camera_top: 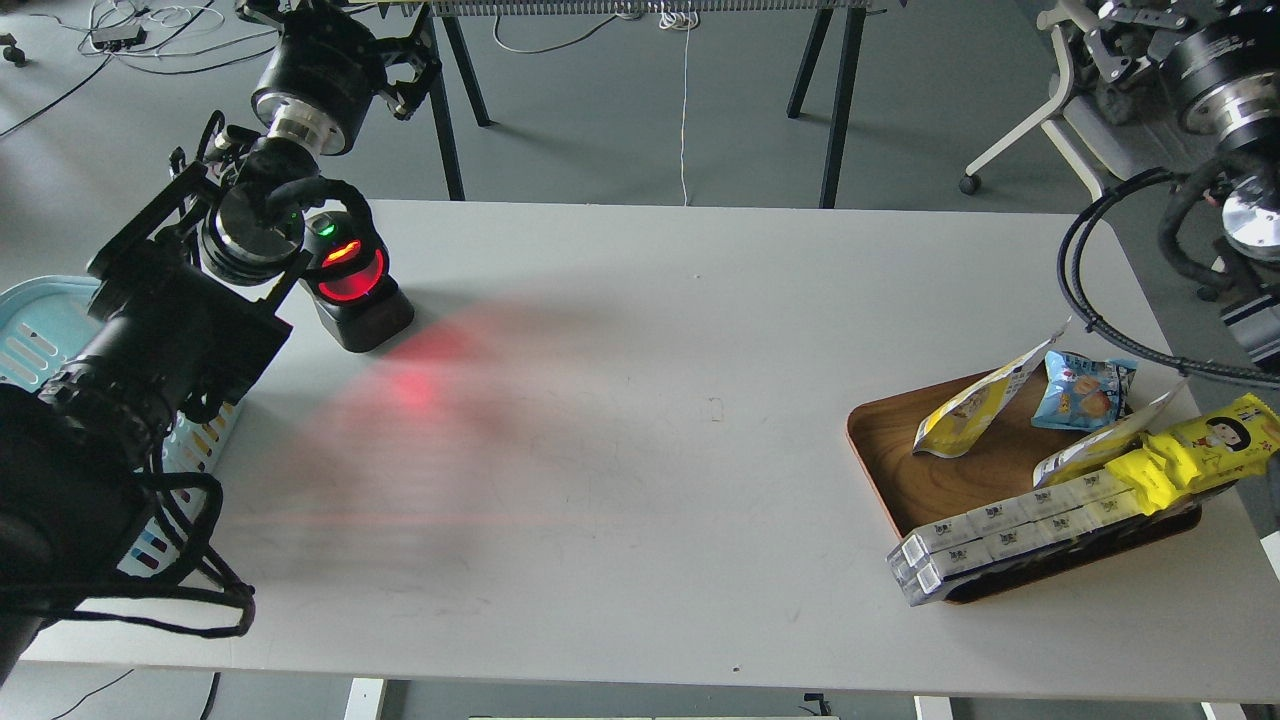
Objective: Scan snack and place in basket
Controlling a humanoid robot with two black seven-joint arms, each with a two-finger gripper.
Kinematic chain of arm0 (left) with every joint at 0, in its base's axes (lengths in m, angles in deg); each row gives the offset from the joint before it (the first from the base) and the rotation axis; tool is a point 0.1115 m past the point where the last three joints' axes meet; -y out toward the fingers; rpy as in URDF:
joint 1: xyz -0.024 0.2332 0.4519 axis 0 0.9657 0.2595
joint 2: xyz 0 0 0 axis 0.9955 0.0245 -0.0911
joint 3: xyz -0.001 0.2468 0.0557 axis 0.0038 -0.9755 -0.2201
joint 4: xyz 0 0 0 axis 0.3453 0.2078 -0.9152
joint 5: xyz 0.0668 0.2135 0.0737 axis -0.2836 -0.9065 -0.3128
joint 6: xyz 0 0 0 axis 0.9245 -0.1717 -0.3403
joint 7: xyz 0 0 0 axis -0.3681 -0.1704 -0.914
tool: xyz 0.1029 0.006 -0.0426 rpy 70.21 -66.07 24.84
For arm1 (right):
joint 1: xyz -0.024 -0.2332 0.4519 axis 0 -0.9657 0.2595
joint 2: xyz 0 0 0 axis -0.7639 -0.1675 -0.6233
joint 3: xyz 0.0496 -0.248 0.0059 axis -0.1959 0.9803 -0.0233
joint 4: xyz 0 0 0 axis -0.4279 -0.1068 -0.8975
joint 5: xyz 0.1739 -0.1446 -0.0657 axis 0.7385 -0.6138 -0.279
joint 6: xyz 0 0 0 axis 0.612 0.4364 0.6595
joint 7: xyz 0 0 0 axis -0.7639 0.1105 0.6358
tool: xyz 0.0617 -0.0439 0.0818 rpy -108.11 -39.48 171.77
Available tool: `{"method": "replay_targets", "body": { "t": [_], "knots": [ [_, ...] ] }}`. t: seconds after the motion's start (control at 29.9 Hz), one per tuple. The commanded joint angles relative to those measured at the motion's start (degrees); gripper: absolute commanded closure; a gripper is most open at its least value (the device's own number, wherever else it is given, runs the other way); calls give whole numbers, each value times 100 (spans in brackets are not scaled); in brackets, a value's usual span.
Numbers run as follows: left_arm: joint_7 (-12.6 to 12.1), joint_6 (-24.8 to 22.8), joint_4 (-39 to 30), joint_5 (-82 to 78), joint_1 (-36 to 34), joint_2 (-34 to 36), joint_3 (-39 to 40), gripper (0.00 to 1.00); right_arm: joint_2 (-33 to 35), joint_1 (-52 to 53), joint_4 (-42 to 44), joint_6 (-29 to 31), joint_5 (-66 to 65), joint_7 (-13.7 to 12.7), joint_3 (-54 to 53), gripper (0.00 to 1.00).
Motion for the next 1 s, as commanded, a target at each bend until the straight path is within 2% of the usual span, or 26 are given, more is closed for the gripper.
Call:
{"method": "replay_targets", "body": {
  "t": [0.0,0.17,0.23,0.44,0.64,0.77,0.97],
  "knots": [
    [-7,-13,1,0,11,-21,-31,0,194,579,-386,0,-601,96,721,1],
    [-34,-31,1,-9,11,-39,-40,0,572,1001,-1325,0,-1777,123,1320,1],
    [-60,-40,1,-9,11,-39,-40,0,826,1054,-1851,0,-2505,219,1443,1],
    [-69,-198,1,-9,11,-56,-154,0,1144,1537,-2776,0,-4958,1290,2478,1],
    [-60,-286,1,-9,2,-65,-154,0,1302,2494,-3786,0,-6040,1332,3788,1],
    [-51,-286,-8,-9,-7,-56,-154,0,1399,3119,-4682,0,-7427,1332,4632,1],
    [-51,-373,1,-18,-7,-30,-154,0,1609,3419,-5720,0,-9100,1332,5495,1]
  ]
}}
